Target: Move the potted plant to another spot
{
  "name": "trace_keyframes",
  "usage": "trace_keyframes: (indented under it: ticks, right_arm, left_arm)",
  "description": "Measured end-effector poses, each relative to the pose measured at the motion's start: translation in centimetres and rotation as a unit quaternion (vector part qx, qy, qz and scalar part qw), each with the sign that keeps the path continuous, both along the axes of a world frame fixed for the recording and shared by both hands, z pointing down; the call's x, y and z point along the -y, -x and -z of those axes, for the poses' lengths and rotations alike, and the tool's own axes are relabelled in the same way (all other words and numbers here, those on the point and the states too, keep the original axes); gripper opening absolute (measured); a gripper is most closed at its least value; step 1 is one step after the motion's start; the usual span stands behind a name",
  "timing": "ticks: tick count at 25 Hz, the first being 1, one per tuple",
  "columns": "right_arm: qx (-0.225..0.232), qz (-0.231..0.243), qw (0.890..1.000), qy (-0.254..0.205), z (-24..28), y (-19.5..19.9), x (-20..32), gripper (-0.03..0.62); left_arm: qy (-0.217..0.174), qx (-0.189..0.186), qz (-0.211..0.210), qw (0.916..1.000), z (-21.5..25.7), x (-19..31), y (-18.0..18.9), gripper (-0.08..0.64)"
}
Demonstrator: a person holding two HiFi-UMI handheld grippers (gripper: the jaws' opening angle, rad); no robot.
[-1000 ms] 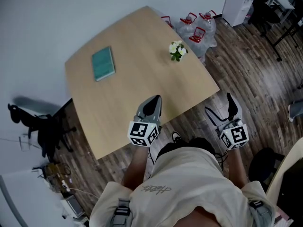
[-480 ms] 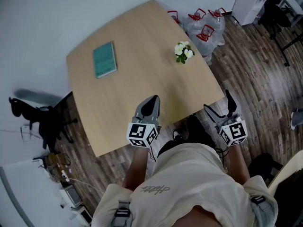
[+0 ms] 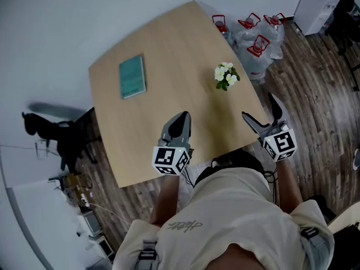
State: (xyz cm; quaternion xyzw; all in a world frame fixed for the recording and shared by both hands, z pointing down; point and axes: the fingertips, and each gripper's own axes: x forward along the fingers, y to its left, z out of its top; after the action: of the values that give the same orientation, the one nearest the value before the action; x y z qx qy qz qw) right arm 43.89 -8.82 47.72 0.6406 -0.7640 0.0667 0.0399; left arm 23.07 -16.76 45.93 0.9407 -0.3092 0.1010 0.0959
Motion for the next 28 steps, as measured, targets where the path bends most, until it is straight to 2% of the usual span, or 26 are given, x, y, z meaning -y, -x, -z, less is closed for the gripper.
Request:
trace_keyframes:
  ticks: [5, 10, 13, 20, 28]
  right_arm:
    - [0.002, 0.015, 1.0, 0.025, -2.4, -2.4, 2.6, 0.472]
    - [-0.035, 0.045, 0.996, 0.071, -5.8, -2.6, 5.2, 0.472]
    - [-0.045, 0.066, 0.992, 0.096, -7.6, -2.6, 6.4, 0.472]
    - [-0.046, 0.113, 0.979, 0.161, -12.9, -1.6, 8.6, 0.472]
    - [-0.081, 0.117, 0.965, 0.219, -18.9, -1.2, 11.4, 0.472]
  left_arm:
    - [0.004, 0.015, 0.023, 0.9996, -0.4, 1.3, -0.8, 0.017]
    - [0.015, 0.035, 0.055, 0.9977, -1.4, 1.9, 0.1, 0.017]
    - [0.021, 0.035, 0.071, 0.9966, -1.7, 2.0, -0.1, 0.017]
    - [0.034, 0.039, 0.079, 0.9955, -2.2, 1.4, -1.4, 0.017]
    - [0.043, 0.045, 0.096, 0.9934, -2.5, 1.8, -0.4, 0.018]
